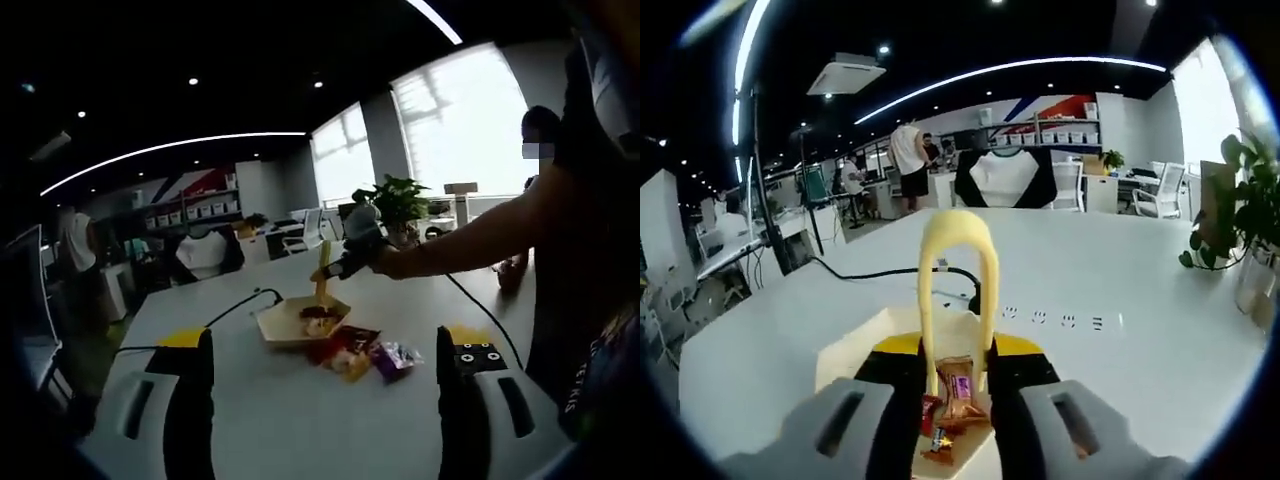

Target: Place the target food into the container with the food tongs after gripping and lifting it, then release it inside without dropping or visibly crushing the food.

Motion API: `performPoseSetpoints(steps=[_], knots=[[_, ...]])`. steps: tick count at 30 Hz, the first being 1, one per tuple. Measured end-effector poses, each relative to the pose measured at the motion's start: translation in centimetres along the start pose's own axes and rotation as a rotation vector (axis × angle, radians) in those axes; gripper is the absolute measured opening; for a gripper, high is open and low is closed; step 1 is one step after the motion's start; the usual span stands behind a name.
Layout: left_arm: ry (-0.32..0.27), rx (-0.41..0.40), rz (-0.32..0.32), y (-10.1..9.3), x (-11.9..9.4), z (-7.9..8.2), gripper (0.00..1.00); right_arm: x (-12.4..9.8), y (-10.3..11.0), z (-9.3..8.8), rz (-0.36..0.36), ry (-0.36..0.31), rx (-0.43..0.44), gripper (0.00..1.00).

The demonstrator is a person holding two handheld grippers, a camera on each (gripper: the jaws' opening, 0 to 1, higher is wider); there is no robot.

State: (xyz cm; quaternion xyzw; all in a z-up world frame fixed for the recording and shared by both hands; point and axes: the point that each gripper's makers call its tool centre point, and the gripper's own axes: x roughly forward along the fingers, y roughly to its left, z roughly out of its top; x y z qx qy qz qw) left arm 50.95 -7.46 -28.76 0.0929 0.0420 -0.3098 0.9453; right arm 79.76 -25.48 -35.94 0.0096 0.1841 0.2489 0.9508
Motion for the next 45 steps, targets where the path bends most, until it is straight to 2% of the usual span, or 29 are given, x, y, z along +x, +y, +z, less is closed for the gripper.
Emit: performPoseSetpoints(steps=[5,7,9,11,12,13,14,18,20,21,22,24,27,28,32,41,45], knots=[[-0.002,0.000,-0.016,-0.7,0.3,0.1,0.98,-3.1,0.3,0.2,-0.018,-0.004,0.003,0.20],[-0.005,-0.004,-0.017,-0.8,0.4,0.2,0.98,-4.8,0.8,0.2,-0.027,-0.043,0.035,0.20],[-0.008,-0.011,-0.019,-0.9,0.5,0.2,0.98,-5.9,1.5,-0.4,-0.030,-0.030,-0.030,0.20],[-0.017,-0.025,-0.024,-1.1,0.7,0.4,0.98,-6.6,2.1,-0.7,-0.031,-0.026,-0.046,0.20],[-0.020,-0.028,-0.029,-1.2,0.7,0.5,0.97,-7.1,2.4,-0.8,-0.030,-0.031,-0.040,0.20],[-0.022,-0.028,-0.029,-1.3,0.7,0.5,0.97,-7.5,3.2,-1.1,0.006,-0.041,0.019,0.21],[-0.024,-0.025,-0.029,-1.4,0.7,0.6,0.97,-7.8,3.4,-1.4,0.010,-0.037,0.048,0.21],[-0.026,-0.025,-0.024,-1.4,0.6,0.5,0.97,-8.9,4.1,-2.9,-0.020,-0.020,0.010,0.21],[-0.023,-0.029,-0.021,-1.4,0.5,0.3,0.97,-8.5,3.7,-3.6,-0.024,-0.016,0.012,0.21],[-0.022,-0.029,-0.019,-1.4,0.5,0.3,0.97,-8.6,3.3,-4.0,-0.045,-0.004,-0.001,0.21],[-0.020,-0.030,-0.023,-1.5,0.4,0.2,0.97,-9.1,3.0,-3.8,-0.093,-0.029,-0.038,0.21],[-0.019,-0.034,-0.026,-1.5,0.4,0.1,0.96,-9.1,4.0,-4.5,-0.053,-0.008,-0.051,0.21],[-0.012,-0.027,-0.034,-1.7,0.5,-0.1,0.96,-8.8,3.0,-6.0,-0.071,0.011,-0.018,0.21],[-0.011,-0.025,-0.034,-1.6,0.5,-0.1,0.96,-8.7,3.1,-6.4,-0.062,0.009,0.009,0.21],[-0.021,-0.031,-0.031,-1.5,0.5,0.1,0.96,-8.1,3.6,-7.5,-0.059,0.023,0.009,0.21],[-0.016,-0.031,-0.030,-1.3,0.6,0.1,0.96,-6.0,4.3,-8.7,-0.050,0.044,0.048,0.22],[-0.016,-0.031,-0.027,-1.1,0.5,0.1,0.96,-5.7,4.5,-8.6,-0.047,0.041,0.071,0.22]])
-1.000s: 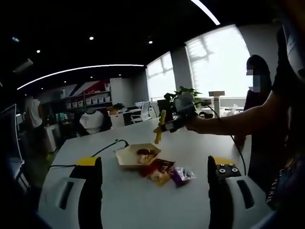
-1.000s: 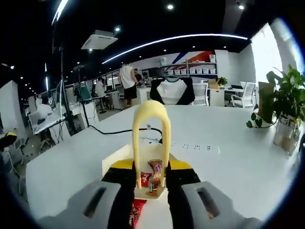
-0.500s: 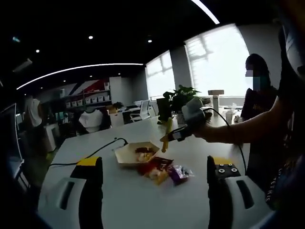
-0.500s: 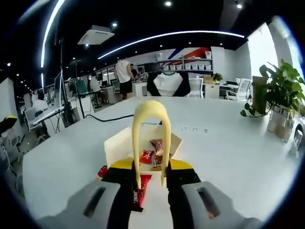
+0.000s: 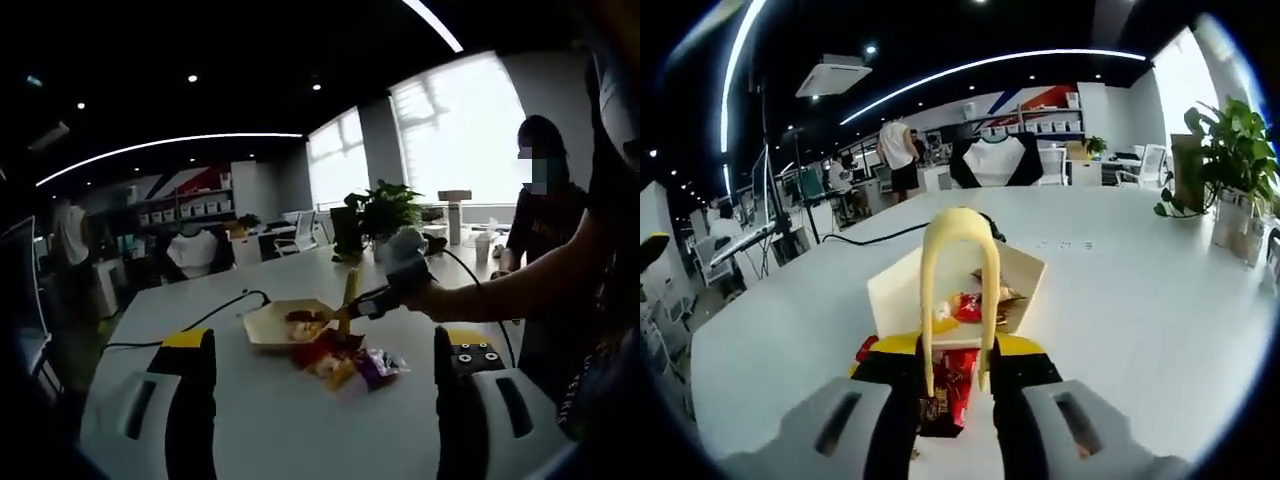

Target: Place the target food into the container with the food tongs after gripping and lifting it, then release it inside without dropping or visibly crushing the food.

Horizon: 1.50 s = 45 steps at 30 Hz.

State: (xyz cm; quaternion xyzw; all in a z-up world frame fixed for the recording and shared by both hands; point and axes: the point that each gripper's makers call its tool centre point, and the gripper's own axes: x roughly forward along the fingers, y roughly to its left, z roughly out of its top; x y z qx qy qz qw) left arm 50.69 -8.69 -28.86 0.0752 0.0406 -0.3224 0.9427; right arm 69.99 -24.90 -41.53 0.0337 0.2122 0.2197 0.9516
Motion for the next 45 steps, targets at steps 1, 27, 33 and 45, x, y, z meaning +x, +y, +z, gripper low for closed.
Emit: performPoseSetpoints(steps=[1,27,33,45], knots=[[-0.001,0.000,0.001,0.1,0.0,0.1,0.96,0.0,0.2,0.0,-0.001,0.003,-0.002,0.22],[-0.002,-0.010,0.014,0.3,-0.5,0.0,0.96,-1.3,1.5,0.2,0.032,0.033,-0.111,0.15],[0.008,-0.020,0.019,0.4,-0.5,-0.5,0.96,-2.5,1.7,2.0,0.028,-0.016,-0.124,0.15],[-0.005,-0.016,0.014,0.3,0.0,-0.1,0.95,-1.8,1.5,5.6,0.018,-0.083,-0.128,0.15]])
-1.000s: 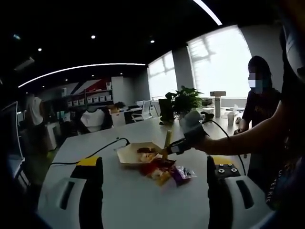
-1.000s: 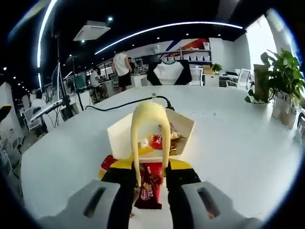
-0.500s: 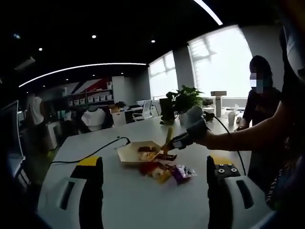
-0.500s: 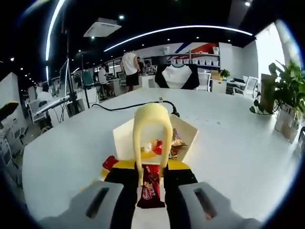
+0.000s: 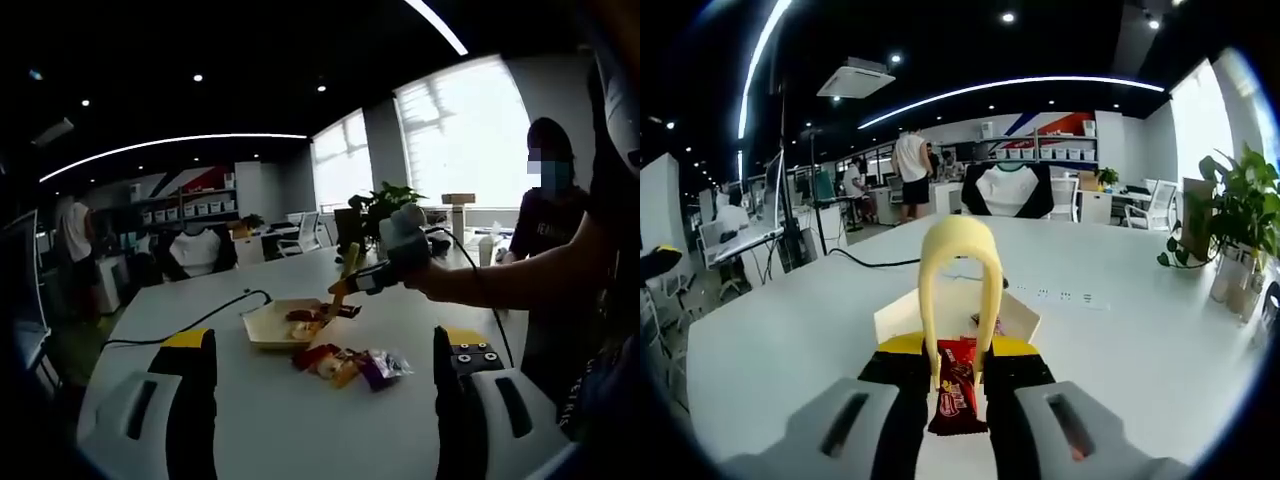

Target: Place the target food into the container with the food tongs after gripping and lifting it, then release it inside without dropping or visibly crushing the food.

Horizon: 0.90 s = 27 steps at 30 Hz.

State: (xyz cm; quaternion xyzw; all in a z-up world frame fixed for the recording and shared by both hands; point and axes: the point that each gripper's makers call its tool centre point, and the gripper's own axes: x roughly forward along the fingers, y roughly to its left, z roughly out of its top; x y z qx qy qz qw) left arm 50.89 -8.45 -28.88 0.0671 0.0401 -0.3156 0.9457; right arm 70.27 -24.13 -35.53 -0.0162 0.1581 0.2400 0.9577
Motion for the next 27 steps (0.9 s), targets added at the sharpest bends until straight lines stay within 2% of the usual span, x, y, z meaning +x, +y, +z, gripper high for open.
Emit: performPoseSetpoints(steps=[4,8,11,13,15,17,22,27], knots=[[-0.001,-0.005,0.012,0.4,-0.4,-0.2,0.95,2.4,-1.1,0.4,0.002,0.012,-0.003,0.16],[0.005,-0.004,0.020,0.6,-0.5,-0.4,0.95,3.7,-1.4,1.1,0.006,0.017,-0.005,0.16],[0.010,-0.007,0.020,0.6,-0.5,-0.6,0.95,6.2,-2.9,1.6,-0.012,0.038,0.006,0.16],[0.013,-0.005,0.019,0.6,-0.4,-0.6,0.95,6.9,-2.8,1.3,-0.006,0.060,-0.009,0.16],[0.009,0.000,0.017,0.6,-0.4,-0.4,0.95,7.6,-2.8,0.5,-0.006,0.089,0.013,0.16],[0.001,-0.003,0.021,0.6,-0.4,-0.2,0.95,8.5,-3.4,-0.2,-0.008,0.116,0.005,0.16],[0.001,-0.007,0.030,0.9,-0.5,-0.3,0.95,8.7,-3.1,-1.5,-0.010,0.145,0.007,0.16],[0.005,-0.006,0.028,1.0,-0.6,-0.4,0.95,8.7,-3.2,-1.7,-0.012,0.150,0.007,0.16]])
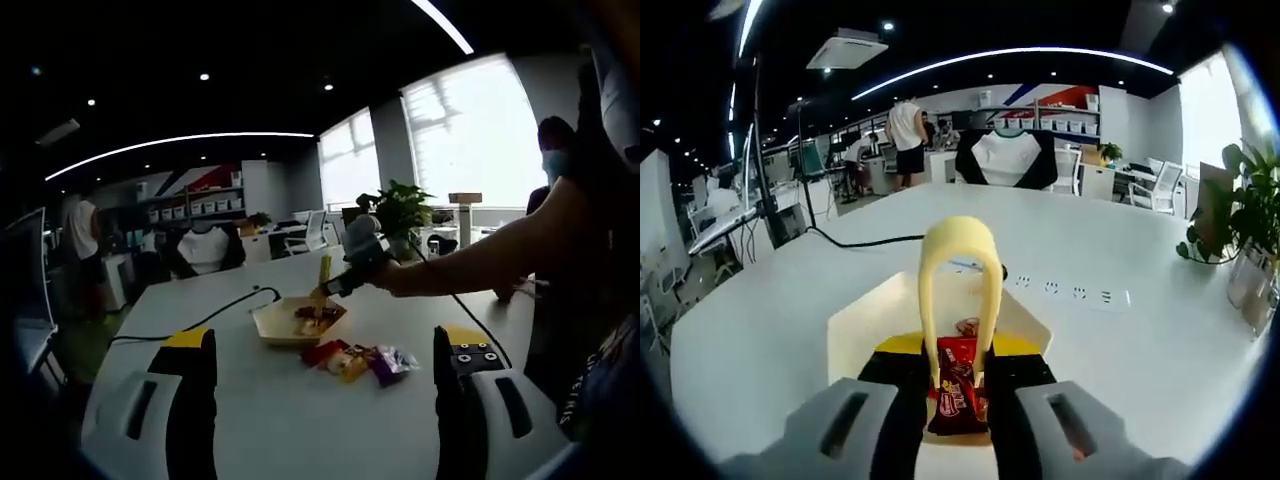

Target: Place the target food into the container with the food tongs after gripping and lifting it, then release it inside without dropping or visibly crushing the food.

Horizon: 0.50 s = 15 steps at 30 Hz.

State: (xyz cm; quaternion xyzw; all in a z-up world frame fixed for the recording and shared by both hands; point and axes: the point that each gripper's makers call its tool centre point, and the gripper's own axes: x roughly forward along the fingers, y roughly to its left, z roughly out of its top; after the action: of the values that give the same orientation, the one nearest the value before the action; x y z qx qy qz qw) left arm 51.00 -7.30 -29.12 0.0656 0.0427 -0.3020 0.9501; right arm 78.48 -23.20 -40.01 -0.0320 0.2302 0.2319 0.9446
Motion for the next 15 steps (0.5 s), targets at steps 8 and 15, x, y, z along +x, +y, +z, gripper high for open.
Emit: performPoseSetpoints(steps=[8,15], knots=[[0.000,-0.001,-0.005,-0.14,0.17,0.02,0.95,0.03,-0.23,-0.08,-0.003,0.002,0.008,0.17],[-0.002,-0.003,-0.002,-0.07,0.04,0.03,0.95,-0.13,-0.61,0.05,-0.003,-0.015,0.055,0.21]])
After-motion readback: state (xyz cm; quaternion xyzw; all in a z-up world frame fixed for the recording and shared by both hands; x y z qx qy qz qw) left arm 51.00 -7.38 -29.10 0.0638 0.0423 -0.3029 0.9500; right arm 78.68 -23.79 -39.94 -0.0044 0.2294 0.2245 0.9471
